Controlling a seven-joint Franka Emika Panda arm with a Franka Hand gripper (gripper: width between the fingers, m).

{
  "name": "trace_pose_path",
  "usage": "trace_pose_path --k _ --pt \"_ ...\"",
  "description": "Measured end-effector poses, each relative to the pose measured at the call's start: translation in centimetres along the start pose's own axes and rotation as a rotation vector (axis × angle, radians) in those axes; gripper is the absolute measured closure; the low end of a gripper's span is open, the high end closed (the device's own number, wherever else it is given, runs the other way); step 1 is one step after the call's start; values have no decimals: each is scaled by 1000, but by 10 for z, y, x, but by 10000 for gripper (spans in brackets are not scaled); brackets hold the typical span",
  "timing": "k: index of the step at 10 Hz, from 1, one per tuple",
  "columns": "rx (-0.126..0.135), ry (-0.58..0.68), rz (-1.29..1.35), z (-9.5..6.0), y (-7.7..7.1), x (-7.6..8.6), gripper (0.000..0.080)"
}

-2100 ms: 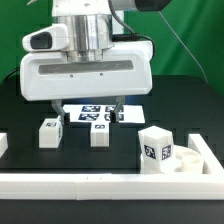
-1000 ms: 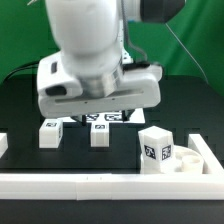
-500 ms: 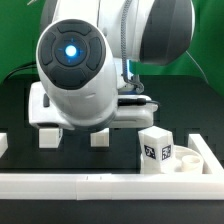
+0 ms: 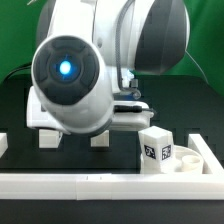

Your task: Assemble stool

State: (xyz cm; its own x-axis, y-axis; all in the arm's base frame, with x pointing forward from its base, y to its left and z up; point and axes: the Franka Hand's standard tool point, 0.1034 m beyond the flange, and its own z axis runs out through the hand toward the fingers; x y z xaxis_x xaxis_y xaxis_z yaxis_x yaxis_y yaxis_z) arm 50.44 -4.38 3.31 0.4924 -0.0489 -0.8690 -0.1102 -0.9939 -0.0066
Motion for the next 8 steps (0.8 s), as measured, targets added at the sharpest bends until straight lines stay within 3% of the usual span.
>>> trace_pose_path --k 4,6,8 --pt "-3 9 13 -2 -1 5 150" --pt "-17 43 -6 -2 -16 13 150" --pt "-17 48 -7 3 -16 17 150"
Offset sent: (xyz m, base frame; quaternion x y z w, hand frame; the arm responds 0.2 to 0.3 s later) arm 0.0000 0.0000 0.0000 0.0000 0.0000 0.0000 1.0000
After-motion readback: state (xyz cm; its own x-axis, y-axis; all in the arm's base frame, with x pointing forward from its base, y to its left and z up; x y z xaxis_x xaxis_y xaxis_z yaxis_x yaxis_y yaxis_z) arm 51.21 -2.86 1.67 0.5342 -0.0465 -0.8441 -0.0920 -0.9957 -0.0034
